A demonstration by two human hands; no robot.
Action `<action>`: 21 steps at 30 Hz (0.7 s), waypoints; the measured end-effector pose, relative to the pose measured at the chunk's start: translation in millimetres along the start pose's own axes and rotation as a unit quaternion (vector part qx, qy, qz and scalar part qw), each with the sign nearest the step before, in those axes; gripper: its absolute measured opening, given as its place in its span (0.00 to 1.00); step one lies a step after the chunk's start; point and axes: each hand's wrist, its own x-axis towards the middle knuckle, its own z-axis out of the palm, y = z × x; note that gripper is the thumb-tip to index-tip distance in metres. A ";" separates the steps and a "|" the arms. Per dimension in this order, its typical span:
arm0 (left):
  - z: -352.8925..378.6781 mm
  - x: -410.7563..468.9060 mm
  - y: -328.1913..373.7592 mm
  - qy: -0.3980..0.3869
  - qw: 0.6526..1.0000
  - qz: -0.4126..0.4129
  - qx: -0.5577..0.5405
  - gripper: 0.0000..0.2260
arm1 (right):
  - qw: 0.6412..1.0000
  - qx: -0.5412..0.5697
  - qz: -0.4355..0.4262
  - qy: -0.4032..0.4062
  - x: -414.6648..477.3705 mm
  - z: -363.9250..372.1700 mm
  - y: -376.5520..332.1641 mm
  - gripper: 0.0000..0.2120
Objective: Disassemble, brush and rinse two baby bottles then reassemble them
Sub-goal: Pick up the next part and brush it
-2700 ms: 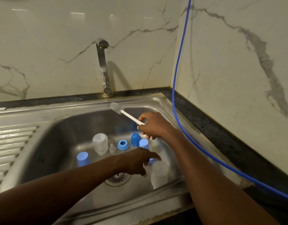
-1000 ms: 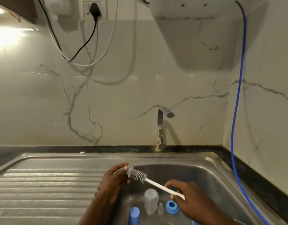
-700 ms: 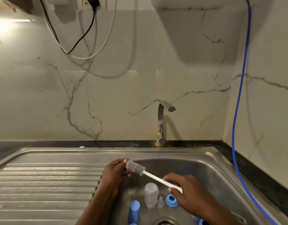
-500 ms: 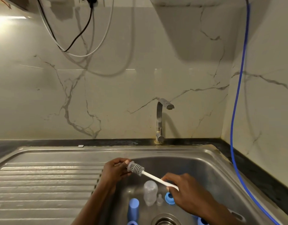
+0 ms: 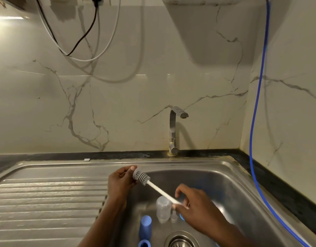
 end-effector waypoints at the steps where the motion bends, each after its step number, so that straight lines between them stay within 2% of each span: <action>1: -0.6 -0.6 -0.2 -0.001 1.000 -0.006 -0.012 0.05 | 0.998 -0.045 -0.005 0.035 -0.4 -1.4 0.8 0.10; 4: 1.4 -1.9 1.0 -0.014 0.999 -0.021 -0.034 0.06 | 0.989 -0.133 -0.026 0.058 -0.1 3.7 -8.2 0.08; 5: 1.1 -0.3 2.1 -0.023 0.999 -0.024 -0.037 0.06 | 0.989 -0.142 -0.033 0.040 -0.7 8.4 -13.1 0.08; 6: -0.4 1.5 3.8 -0.039 0.998 -0.027 -0.036 0.06 | 0.995 -0.098 -0.024 0.014 -0.4 12.4 -14.4 0.08; 7: -2.6 2.8 6.3 -0.058 0.997 -0.030 -0.033 0.07 | 0.999 0.027 0.015 -0.026 -1.8 12.6 -15.8 0.10; 8: -5.0 3.1 8.6 -0.079 0.996 -0.032 -0.027 0.07 | 0.972 0.197 0.089 -0.091 -3.9 7.8 -19.6 0.12; 9: -6.8 2.6 9.8 -0.098 0.994 -0.035 -0.022 0.07 | 0.911 0.340 0.162 -0.171 -4.9 1.5 -22.3 0.14; 10: -7.3 0.8 9.9 -0.109 0.993 -0.039 -0.022 0.07 | 0.856 0.420 0.206 -0.218 -5.8 -2.4 -22.9 0.15; 11: -6.2 -0.7 8.7 -0.110 0.993 -0.040 -0.022 0.07 | 0.843 0.441 0.211 -0.226 -6.2 -2.4 -21.7 0.15; 12: -4.3 -1.4 7.0 -0.101 0.994 -0.033 -0.021 0.06 | 0.860 0.418 0.198 -0.217 -6.5 -2.2 -23.9 0.14; 13: -2.8 -1.0 4.5 -0.081 0.996 -0.023 -0.017 0.06 | 0.902 0.355 0.167 -0.183 -6.9 3.6 -25.0 0.12; 15: -1.9 1.3 1.3 -0.033 0.999 -0.007 -0.014 0.05 | 0.983 0.151 0.083 -0.069 -5.9 13.3 -24.4 0.10; 16: -3.2 3.2 0.0 -0.014 1.000 0.000 -0.016 0.05 | 0.998 0.043 0.037 -0.024 -4.3 14.1 -20.7 0.11; 18: -7.7 5.4 -3.6 0.003 1.000 0.006 -0.017 0.05 | 0.992 -0.121 0.007 0.044 -1.5 9.1 -14.6 0.13; 20: -8.0 5.2 -4.8 -0.011 1.000 0.001 -0.018 0.06 | 0.983 -0.170 0.004 0.075 1.4 7.4 -10.4 0.13; 21: -7.3 5.4 -3.2 -0.022 0.999 -0.009 -0.027 0.06 | 0.984 -0.169 0.002 0.061 1.7 7.7 -12.1 0.13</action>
